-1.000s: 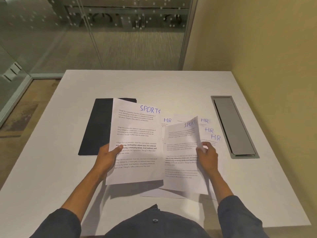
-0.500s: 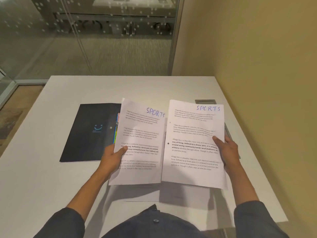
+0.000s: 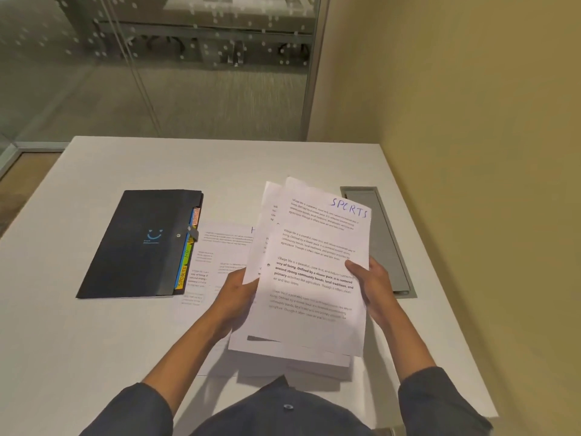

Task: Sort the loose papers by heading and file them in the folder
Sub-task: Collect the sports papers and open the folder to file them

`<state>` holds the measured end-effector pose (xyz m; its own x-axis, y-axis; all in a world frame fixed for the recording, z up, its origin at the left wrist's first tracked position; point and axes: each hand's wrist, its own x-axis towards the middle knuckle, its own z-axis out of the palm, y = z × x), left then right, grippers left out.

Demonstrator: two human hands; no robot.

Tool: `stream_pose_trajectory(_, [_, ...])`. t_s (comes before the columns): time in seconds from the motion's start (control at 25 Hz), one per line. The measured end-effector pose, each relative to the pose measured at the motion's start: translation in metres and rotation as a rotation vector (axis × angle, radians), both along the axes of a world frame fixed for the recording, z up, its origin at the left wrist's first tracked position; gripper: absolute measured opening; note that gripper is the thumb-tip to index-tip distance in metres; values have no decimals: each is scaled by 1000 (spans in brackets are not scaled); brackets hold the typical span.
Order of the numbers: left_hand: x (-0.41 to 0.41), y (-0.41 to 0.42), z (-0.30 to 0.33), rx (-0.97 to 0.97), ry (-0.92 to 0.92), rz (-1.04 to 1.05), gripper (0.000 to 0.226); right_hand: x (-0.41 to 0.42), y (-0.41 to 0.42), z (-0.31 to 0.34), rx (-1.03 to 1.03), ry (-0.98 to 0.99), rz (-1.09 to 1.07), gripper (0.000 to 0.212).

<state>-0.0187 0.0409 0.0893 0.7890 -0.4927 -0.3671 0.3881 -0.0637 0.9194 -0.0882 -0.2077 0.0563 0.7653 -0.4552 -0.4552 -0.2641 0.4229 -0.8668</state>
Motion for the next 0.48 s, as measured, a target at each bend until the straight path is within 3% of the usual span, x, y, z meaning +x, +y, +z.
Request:
stream_pose_trajectory(0.12, [-3, -10, -3, 58, 9, 34, 20, -1, -5, 4, -7, -33, 32, 38])
stream_pose_trajectory(0.24, [-3, -17, -8, 148, -12, 86, 55, -1, -9, 7, -20, -40, 35, 36])
stream_pose_trajectory(0.36, [-2, -23, -4, 183, -167, 97, 22, 0, -9, 10, -21, -54, 35, 37])
stream_pose_trajectory(0.48, [0, -23, -3, 195, -203, 50, 28, 2, -5, 14, -15, -78, 27, 37])
